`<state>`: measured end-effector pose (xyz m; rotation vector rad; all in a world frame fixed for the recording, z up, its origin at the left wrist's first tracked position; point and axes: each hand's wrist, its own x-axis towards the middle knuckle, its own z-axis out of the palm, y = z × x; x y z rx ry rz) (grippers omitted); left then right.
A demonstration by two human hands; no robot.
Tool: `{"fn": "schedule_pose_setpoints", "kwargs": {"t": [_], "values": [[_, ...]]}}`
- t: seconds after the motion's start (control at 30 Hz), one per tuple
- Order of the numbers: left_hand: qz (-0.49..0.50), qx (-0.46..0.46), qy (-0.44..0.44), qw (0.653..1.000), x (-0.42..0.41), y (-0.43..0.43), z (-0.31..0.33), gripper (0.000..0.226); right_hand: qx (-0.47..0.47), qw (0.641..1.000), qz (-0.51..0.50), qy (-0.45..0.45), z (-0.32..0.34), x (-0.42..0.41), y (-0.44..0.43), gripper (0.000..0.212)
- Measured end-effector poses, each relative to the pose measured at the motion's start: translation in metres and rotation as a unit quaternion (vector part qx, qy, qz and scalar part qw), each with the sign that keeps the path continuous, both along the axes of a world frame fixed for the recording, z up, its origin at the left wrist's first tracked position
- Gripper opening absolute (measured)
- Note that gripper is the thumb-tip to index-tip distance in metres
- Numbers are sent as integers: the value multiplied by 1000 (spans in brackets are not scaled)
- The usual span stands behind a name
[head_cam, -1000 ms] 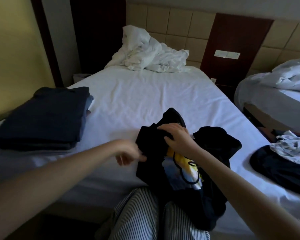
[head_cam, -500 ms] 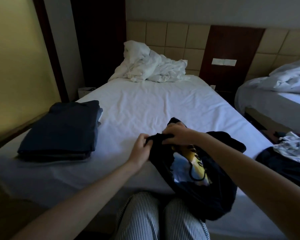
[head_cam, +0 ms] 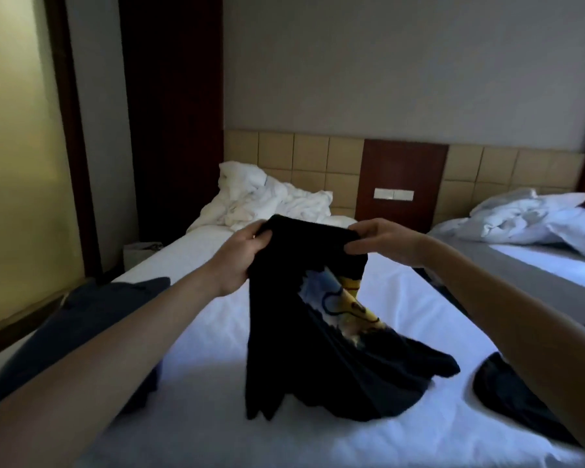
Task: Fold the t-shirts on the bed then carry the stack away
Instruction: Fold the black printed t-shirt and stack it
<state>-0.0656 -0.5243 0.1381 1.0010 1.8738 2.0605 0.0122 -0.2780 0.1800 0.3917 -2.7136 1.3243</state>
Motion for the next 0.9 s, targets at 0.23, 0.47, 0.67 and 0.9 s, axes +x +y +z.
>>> {"fn": "schedule_pose_setpoints", "kwargs": {"t": [0.23,0.47,0.67,0.9], "values": [[-41,-14,49,998,9,-20,76,30,227,969,-21,-93,10,-4,-28,9],[2,-64,95,993,19,-76,104,28,416,897,0,-148,-26,-11,-62,45],[155,-440,253,848,25,-137,104,36,548,816,-184,16,10,1,-48,59],[226,-440,238,836,16,-143,91,25,274,897,-235,255,50,8,-43,9]]}}
